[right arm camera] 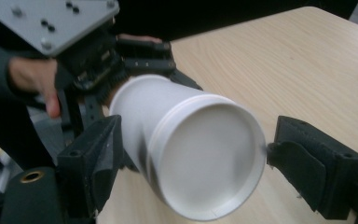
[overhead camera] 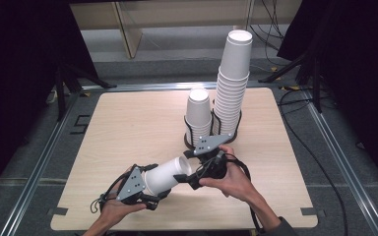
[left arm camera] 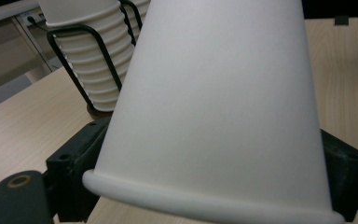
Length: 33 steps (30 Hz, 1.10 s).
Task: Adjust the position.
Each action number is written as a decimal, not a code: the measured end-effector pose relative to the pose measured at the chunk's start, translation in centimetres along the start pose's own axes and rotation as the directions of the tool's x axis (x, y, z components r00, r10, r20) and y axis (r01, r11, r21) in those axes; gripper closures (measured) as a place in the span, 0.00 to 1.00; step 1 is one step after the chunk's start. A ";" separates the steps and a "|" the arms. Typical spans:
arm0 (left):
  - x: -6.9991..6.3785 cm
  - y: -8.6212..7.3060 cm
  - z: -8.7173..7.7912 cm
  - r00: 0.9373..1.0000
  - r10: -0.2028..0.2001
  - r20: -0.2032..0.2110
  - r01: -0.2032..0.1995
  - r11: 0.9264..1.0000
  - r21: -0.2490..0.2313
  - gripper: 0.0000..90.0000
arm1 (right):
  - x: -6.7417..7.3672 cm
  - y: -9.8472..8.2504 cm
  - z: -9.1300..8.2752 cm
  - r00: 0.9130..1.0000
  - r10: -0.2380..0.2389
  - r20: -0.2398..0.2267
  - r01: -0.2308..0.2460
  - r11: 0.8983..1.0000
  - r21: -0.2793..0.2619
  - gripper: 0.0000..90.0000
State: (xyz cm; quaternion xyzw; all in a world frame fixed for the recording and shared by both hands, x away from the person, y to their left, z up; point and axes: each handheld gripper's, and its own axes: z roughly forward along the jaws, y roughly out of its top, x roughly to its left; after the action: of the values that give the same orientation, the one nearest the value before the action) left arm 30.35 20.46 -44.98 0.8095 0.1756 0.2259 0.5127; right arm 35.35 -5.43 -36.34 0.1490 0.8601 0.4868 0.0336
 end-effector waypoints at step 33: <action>-1.9 0.7 0.7 0.971 0.186 0.152 -0.218 0.948 0.232 0.16 | 2.9 -2.1 5.0 0.936 -0.321 -0.145 0.352 0.857 0.375 0.20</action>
State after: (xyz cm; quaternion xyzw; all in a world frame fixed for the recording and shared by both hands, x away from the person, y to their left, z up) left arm 29.14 18.70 -44.99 0.8935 0.0850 0.2014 0.3923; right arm 33.10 -1.43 -40.49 -0.0188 0.9538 0.2949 0.0543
